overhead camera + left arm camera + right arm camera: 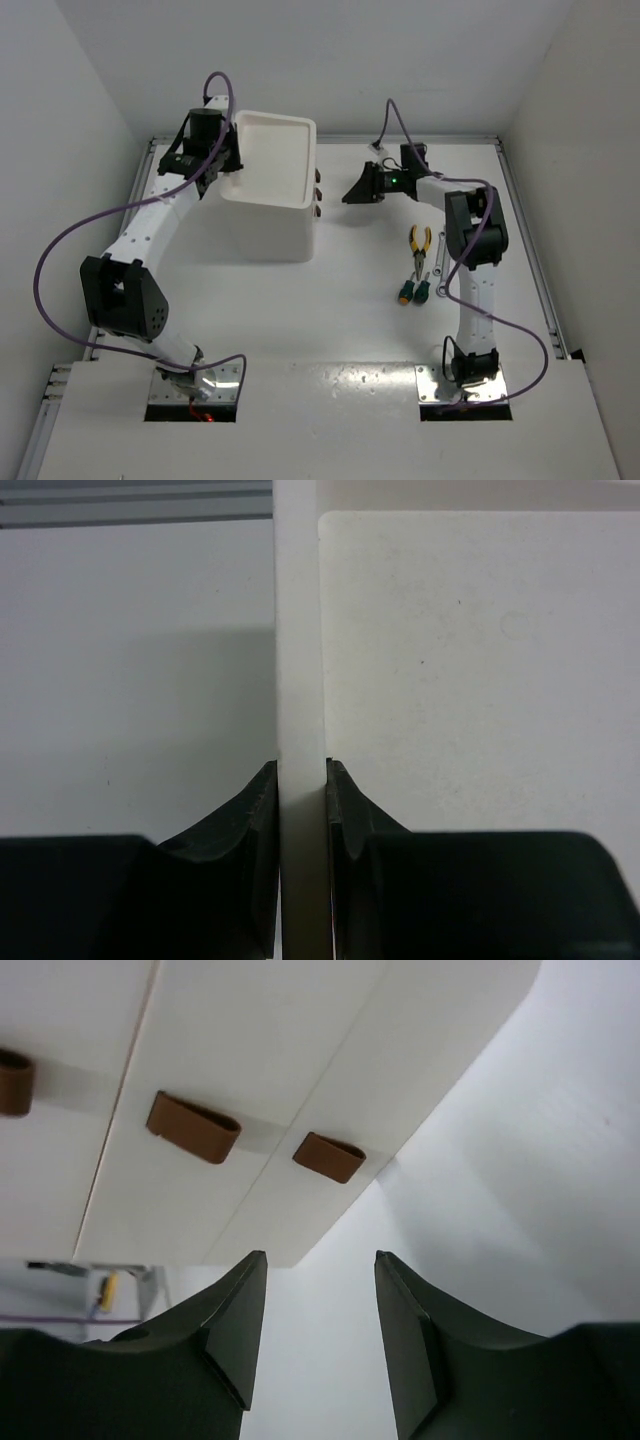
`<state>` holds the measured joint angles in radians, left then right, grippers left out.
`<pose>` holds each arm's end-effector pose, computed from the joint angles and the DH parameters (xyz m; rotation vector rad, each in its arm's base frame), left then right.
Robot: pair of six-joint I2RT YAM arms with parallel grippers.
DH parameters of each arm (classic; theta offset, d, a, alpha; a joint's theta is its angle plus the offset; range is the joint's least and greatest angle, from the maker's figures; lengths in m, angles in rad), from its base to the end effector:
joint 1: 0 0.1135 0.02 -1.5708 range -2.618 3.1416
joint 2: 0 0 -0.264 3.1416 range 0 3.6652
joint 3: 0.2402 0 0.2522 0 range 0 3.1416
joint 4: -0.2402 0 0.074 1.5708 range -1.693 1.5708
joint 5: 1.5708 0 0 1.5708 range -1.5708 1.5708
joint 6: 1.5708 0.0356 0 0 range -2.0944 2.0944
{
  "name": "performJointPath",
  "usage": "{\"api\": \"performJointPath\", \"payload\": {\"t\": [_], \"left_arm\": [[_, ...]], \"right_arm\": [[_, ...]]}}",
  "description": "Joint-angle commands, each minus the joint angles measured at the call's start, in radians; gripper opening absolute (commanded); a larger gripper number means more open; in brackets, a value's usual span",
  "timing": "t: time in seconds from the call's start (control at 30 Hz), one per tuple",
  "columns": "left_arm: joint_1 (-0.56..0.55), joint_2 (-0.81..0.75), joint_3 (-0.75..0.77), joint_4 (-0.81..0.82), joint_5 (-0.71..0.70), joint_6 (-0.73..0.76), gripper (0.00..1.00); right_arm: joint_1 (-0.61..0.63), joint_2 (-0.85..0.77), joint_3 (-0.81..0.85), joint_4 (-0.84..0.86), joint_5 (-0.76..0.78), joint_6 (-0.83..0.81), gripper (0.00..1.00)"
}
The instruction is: Sort the tools into containers
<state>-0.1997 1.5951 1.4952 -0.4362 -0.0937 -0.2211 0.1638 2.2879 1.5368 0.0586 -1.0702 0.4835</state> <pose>0.3635 -0.0702 0.3568 -0.0787 2.1066 -0.1538 0.4720 0.1097 0.1310 -0.2519 2.2452 1.5483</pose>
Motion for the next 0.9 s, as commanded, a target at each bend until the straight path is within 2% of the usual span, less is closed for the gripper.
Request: {"api": "performJointPath", "payload": {"t": [0.0,0.03,0.13,0.23,0.3,0.4,0.53,0.87], "left_arm": [[-0.026,0.098,-0.062,-0.194,0.244,-0.035,0.00],[-0.026,0.098,-0.062,-0.194,0.256,-0.035,0.00],[-0.026,0.098,-0.062,-0.194,0.269,-0.035,0.00],[-0.026,0.098,-0.062,-0.194,0.269,-0.035,0.00],[-0.026,0.098,-0.062,-0.194,0.278,-0.035,0.00],[-0.026,0.098,-0.062,-0.194,0.278,-0.035,0.00],[-0.026,0.098,-0.062,-0.203,0.278,-0.035,0.00],[-0.026,0.108,-0.072,-0.203,0.287,-0.035,0.00]], "right_arm": [[0.023,-0.084,0.074,-0.102,-0.129,-0.403,0.48],[0.034,-0.084,0.085,-0.129,-0.143,-0.542,0.48],[0.060,-0.074,0.097,-0.161,-0.143,-0.728,0.48],[0.092,-0.088,0.076,-0.099,-0.110,-0.822,0.49],[0.108,-0.113,0.019,0.025,-0.080,-0.832,0.50],[0.131,-0.122,-0.035,0.111,-0.080,-0.832,0.54],[0.140,-0.122,-0.055,0.165,-0.071,-0.832,0.59],[0.131,-0.104,-0.021,0.178,-0.039,-0.832,0.59]]}}
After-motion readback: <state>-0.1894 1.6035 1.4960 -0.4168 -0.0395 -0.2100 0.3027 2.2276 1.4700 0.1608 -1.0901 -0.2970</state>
